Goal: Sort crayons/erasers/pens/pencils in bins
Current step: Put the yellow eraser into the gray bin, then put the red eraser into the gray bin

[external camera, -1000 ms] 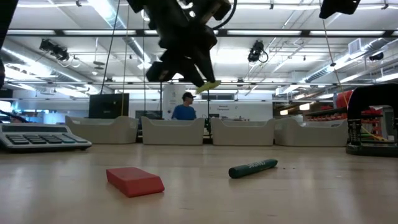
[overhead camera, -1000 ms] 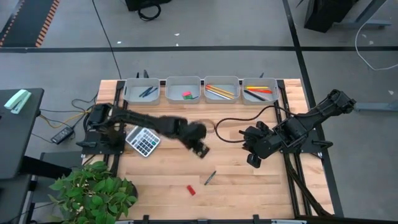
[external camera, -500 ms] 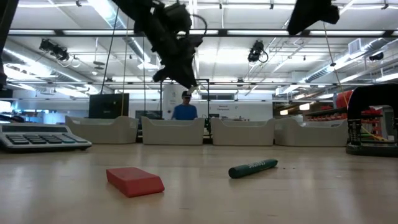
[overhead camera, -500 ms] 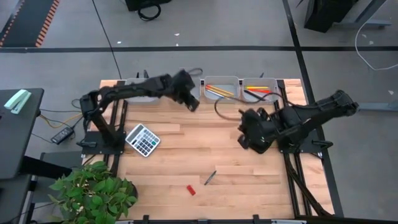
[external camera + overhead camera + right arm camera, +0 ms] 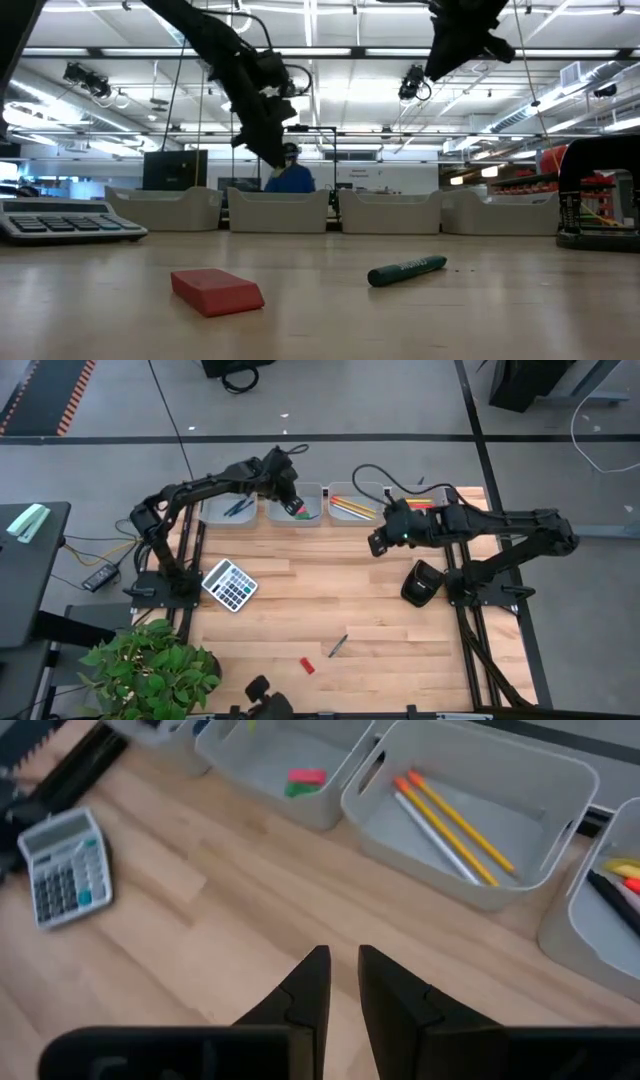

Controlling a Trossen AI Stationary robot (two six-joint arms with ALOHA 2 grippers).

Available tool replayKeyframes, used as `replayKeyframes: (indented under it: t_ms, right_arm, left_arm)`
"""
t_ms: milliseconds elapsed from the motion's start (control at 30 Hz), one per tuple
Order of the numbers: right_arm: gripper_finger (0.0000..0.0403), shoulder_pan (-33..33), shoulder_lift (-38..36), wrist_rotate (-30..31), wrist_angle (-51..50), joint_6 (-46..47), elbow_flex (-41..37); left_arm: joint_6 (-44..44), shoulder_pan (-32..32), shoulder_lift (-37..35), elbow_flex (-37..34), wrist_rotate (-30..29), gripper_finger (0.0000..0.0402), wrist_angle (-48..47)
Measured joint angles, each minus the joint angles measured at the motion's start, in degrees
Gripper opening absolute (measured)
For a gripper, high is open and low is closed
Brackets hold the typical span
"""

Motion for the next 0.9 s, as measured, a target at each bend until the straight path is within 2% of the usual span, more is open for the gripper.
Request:
replayKeyframes:
  t_ms: [200,400,500,567,900]
  right_arm:
    - [0.0064,-3.92,0.0,-0.41,2.41,0.0,0.0]
    - [0.0064,-5.73,0.0,-2.84,3.47,0.01,0.0]
    - [0.0064,-5.94,0.0,-3.61,3.46,0.4,0.0]
    - [0.0064,-5.92,0.02,-3.64,3.46,1.19,0.0]
    - [0.0064,-5.88,0.02,-6.2,3.44,1.73,0.0]
  left_arm:
    - [7.33,1.32,5.59,0.0,-1.0,0.0086,0.53]
    - [7.72,2.08,10.22,0.0,-1.23,0.0091,0.21]
    - [5.94,2.02,11.37,0.0,-5.13,0.0099,0.12]
    - [4.46,1.92,11.95,0.01,-6.84,0.0109,0.01]
    - [4.95,1.94,12.35,0.05,-6.05,0.0195,-5.69]
